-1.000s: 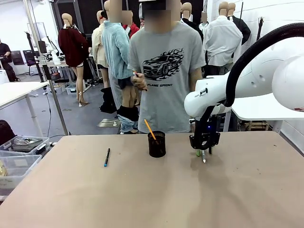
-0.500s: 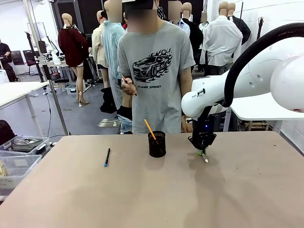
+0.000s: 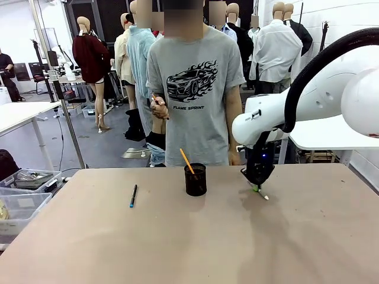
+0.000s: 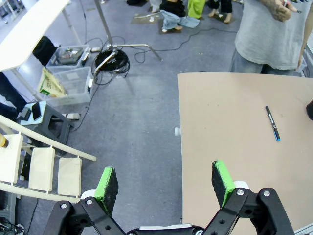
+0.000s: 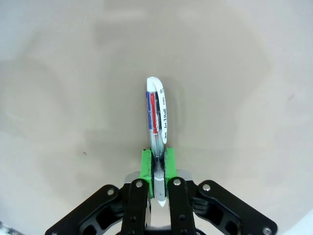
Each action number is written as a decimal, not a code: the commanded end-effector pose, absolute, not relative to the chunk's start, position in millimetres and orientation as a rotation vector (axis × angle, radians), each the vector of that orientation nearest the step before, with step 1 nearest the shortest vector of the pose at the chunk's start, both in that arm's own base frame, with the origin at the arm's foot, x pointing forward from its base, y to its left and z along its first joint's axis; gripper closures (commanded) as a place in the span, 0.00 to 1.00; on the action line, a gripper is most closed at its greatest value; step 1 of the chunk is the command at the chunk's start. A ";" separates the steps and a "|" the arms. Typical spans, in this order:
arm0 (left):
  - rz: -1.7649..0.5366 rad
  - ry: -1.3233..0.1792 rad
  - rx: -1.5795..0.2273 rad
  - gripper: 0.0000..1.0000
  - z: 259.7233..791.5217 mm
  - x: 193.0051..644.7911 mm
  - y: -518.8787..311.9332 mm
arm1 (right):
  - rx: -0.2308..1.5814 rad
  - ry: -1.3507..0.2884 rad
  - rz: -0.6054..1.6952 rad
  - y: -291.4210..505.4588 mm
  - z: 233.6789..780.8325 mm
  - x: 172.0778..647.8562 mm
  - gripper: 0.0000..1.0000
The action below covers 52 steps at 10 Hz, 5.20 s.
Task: Place the pens into the pen holder.
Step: Pick up a writing instrument from the table and place it into the Pen holder.
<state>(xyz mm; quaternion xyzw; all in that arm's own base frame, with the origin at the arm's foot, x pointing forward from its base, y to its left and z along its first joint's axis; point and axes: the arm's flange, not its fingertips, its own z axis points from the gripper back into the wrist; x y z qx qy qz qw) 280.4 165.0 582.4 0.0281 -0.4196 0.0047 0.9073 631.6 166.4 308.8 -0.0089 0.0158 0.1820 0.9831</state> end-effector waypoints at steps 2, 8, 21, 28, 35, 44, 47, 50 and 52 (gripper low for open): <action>0.022 -0.876 0.054 0.00 582.9 282.2 165.2 | 0.161 -0.243 0.794 130.2 329.9 610.2 1.00; 0.022 -0.876 0.054 0.00 582.9 282.2 165.2 | 0.636 -0.723 1.361 117.7 361.8 603.0 1.00; 0.022 -0.876 0.054 0.00 582.9 282.2 165.2 | 0.613 -1.438 1.082 -170.8 400.0 385.5 1.00; 0.022 -0.876 0.054 0.00 582.9 282.2 165.2 | 0.710 -1.327 1.118 -40.2 422.0 493.4 1.00; 0.022 -0.876 0.054 0.00 582.9 282.2 165.2 | 0.874 -1.198 1.206 139.7 425.1 597.9 1.00; 0.022 -0.876 0.054 0.00 582.9 282.2 165.2 | 1.004 -1.195 1.412 175.8 398.4 626.0 1.00; 0.022 -0.876 0.054 0.00 582.9 282.2 165.2 | 1.150 -1.166 1.505 198.5 385.2 654.8 1.00; 0.022 -0.876 0.054 0.00 582.9 282.2 165.2 | 1.230 -1.065 1.569 219.2 362.2 687.1 1.00; 0.022 -0.876 0.054 0.00 582.9 282.2 165.2 | 1.285 -1.016 1.594 229.4 347.8 706.2 1.00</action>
